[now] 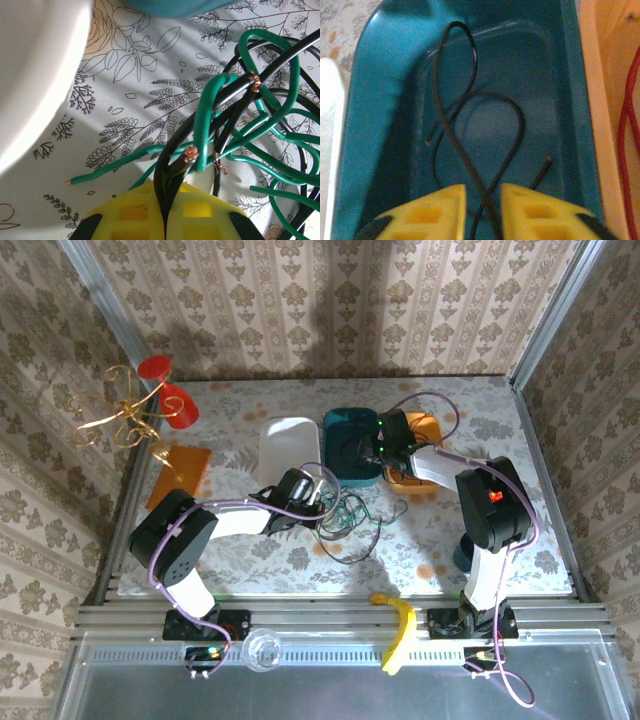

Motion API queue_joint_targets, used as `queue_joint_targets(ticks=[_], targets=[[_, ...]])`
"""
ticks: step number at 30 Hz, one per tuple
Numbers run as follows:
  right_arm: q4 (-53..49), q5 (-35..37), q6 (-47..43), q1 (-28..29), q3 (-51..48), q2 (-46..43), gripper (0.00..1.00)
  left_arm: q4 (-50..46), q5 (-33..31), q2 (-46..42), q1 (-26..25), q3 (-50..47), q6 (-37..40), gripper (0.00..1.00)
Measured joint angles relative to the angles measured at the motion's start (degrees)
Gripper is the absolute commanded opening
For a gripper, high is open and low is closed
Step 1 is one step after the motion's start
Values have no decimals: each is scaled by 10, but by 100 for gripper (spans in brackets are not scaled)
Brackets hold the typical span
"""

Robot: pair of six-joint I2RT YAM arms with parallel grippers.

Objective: Untangle the cables

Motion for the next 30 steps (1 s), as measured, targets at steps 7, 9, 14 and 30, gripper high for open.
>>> queue_joint_targets(ticks=[7, 9, 14, 30], targets=[[-23, 23, -27, 0, -32, -113, 47, 0, 0, 0, 0, 0, 0, 0], [-30, 29, -37, 2, -46, -156, 48, 0, 0, 0, 0, 0, 0, 0], [-58, 38, -76, 20, -89, -252, 46, 0, 3, 0, 1, 0, 0, 0], [-162, -116, -255, 263, -215, -257, 48, 20, 157, 20, 50, 0, 9, 0]])
